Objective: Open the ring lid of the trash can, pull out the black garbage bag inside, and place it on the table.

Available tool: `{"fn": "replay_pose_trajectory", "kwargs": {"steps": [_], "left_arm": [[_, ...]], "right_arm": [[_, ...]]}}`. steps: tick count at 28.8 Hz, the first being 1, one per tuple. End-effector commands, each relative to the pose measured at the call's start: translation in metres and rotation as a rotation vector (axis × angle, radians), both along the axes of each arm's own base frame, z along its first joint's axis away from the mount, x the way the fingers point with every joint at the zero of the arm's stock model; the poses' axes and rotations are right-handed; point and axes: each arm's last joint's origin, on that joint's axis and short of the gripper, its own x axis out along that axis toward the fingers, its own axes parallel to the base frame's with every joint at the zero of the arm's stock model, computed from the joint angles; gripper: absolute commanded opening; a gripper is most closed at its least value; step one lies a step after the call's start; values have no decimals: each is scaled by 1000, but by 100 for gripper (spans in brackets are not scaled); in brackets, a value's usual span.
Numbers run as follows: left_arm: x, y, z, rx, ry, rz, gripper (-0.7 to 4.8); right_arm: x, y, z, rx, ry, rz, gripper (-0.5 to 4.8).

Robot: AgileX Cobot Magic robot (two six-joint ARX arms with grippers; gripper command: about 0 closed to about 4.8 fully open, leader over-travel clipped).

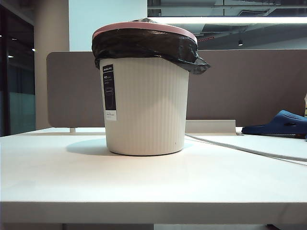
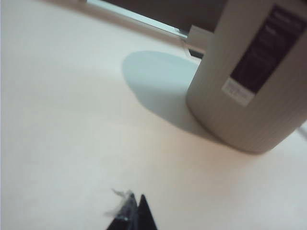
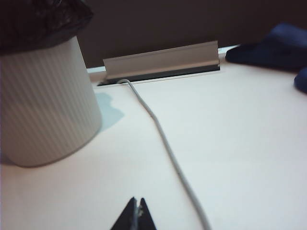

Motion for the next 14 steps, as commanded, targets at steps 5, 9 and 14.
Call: {"fn": "replay_pose_trajectory", "kwargs": {"steps": [5,9,14], "left_arm": [[-1,-6,10,-275,-18,-199,-6],[-2,-7,19,-365,-70,-247,-6],[-5,-10,33,-382,-110,-351,-5]], "right_arm": [[-1,3,6,190,0,115,-1],[-3,6,15,206,-80,216,-1],[-5,6,25,238,-147,241,-2]]}}
